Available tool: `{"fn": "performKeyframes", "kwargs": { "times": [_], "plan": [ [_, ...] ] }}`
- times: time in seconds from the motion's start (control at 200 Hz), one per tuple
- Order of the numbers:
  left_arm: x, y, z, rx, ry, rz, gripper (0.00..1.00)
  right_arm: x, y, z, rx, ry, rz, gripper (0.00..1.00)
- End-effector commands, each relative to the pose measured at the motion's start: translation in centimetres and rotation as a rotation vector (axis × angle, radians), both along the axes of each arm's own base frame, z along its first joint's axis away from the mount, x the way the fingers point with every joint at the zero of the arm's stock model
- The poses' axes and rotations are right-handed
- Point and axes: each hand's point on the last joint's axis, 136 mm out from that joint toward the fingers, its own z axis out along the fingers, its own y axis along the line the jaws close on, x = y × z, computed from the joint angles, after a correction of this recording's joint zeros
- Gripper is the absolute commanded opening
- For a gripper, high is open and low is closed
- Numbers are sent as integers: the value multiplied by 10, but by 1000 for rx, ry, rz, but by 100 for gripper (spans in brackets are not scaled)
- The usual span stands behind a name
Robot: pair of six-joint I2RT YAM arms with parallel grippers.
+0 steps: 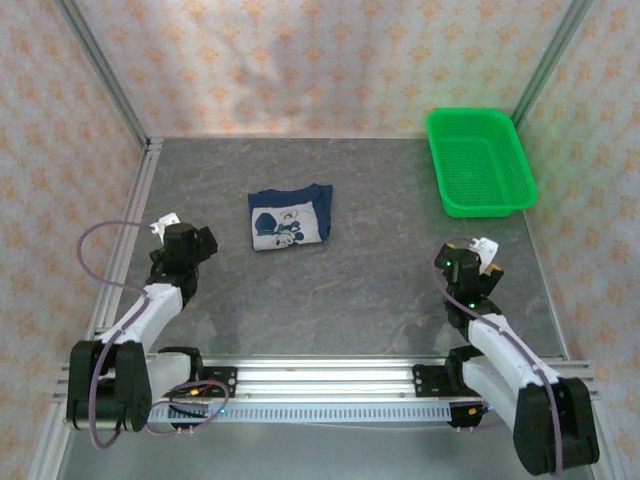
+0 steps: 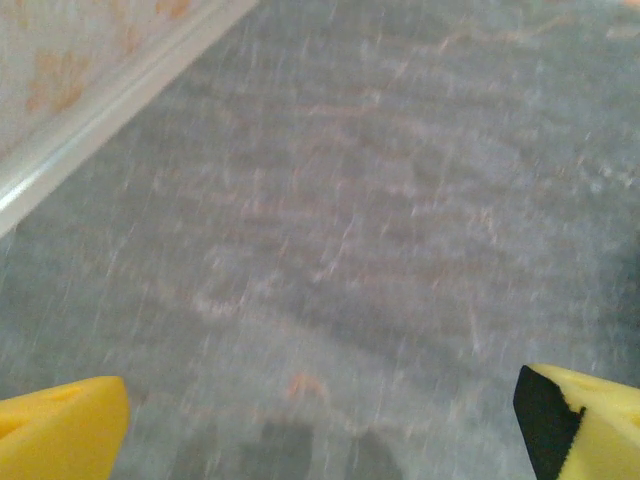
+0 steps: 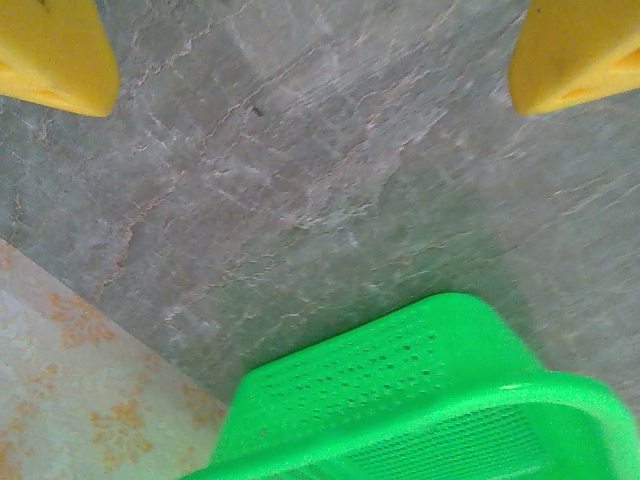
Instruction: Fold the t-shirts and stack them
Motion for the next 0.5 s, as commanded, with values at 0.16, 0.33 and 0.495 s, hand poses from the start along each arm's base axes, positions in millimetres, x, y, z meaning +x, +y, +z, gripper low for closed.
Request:
{"fn": "performKeyframes", "kwargs": {
  "times": [0.16, 0.33, 0.495],
  "plan": [
    [47, -1, 11, 141, -155, -80, 100, 59, 4, 40, -1, -279, 97, 100],
    [66, -34, -8, 191, -108, -249, 100, 96, 15, 7, -11, -218, 181, 100],
    [68, -41, -11, 206, -114, -278, 100, 110, 11, -2, 9, -167, 179, 99]
  ]
}}
